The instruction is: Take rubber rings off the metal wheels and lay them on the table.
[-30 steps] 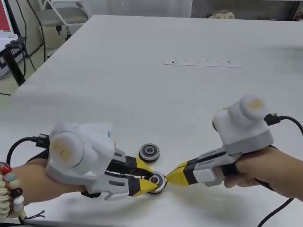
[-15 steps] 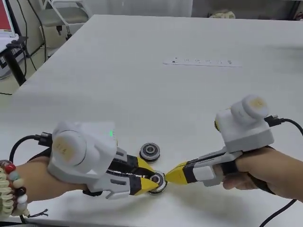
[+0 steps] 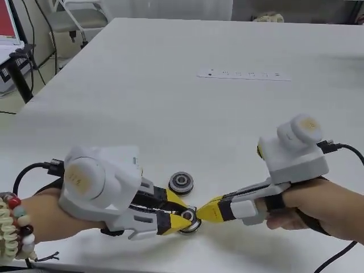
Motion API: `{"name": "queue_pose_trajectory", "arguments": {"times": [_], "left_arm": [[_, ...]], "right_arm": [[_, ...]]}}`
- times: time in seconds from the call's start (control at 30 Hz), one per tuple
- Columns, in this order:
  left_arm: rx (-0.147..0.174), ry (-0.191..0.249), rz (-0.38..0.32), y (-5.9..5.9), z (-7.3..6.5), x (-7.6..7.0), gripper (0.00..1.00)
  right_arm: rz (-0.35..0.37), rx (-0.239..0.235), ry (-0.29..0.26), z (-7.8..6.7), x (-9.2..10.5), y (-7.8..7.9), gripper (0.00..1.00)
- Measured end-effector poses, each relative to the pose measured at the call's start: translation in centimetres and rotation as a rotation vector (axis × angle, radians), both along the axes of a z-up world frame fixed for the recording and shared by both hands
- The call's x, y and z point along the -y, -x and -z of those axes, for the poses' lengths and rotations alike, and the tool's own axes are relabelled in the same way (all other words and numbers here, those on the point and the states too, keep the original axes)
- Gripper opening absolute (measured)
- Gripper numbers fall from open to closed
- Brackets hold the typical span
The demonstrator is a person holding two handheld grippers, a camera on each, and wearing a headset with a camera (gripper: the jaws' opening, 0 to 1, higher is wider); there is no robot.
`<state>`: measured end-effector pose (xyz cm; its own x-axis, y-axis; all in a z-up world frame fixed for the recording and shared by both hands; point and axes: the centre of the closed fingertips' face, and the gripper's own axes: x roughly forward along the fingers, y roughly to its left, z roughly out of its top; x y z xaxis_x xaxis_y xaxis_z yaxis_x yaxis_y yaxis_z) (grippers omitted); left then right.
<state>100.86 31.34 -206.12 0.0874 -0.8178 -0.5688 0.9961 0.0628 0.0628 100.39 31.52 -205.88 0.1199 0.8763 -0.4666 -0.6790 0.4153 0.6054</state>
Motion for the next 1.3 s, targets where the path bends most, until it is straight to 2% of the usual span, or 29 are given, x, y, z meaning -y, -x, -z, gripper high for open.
{"name": "queue_pose_trajectory", "arguments": {"times": [0.4, 0.43, 0.47, 0.5, 0.53, 0.57, 0.7, 1.03, 1.3], "left_arm": [[0.003, -0.001, 0.001, 0.0, 0.0, 0.0, 0.07], [0.002, 0.0, 0.0, 0.0, 0.0, 0.0, 0.07], [0.001, 0.001, -0.002, 0.0, 0.0, 0.0, 0.07], [0.002, 0.002, -0.004, 0.0, 0.0, 0.1, 0.07], [0.005, 0.0, -0.003, 0.0, 0.0, 0.0, 0.07], [0.002, 0.001, -0.007, 0.0, 0.0, 0.0, 0.07], [0.001, 0.002, -0.008, 0.0, 0.0, 0.0, 0.07], [-0.015, 0.011, -0.026, 0.0, 0.0, 0.1, 0.07], [-0.004, 0.008, -0.022, 0.1, 0.0, 0.7, 0.07]], "right_arm": [[-0.014, 0.012, -0.014, 0.0, -0.5, -0.1, 0.0], [-0.024, 0.016, -0.044, -0.4, -0.8, 0.0, 0.0], [-0.057, 0.01, -0.106, -1.3, -1.6, 0.5, 0.0], [-0.069, -0.013, -0.107, -1.3, -1.6, 0.9, 0.0], [-0.047, 0.028, -0.067, -0.9, -1.6, 0.2, 0.0], [-0.059, 0.08, -0.031, -0.6, -1.2, -0.3, 0.0], [-0.032, 0.035, -0.041, -0.3, -0.8, -0.4, 0.0], [-0.014, 0.038, -0.023, -0.1, -0.2, -0.8, 0.0], [-0.012, 0.04, -0.009, 0.0, 0.0, -0.8, 0.0]]}}
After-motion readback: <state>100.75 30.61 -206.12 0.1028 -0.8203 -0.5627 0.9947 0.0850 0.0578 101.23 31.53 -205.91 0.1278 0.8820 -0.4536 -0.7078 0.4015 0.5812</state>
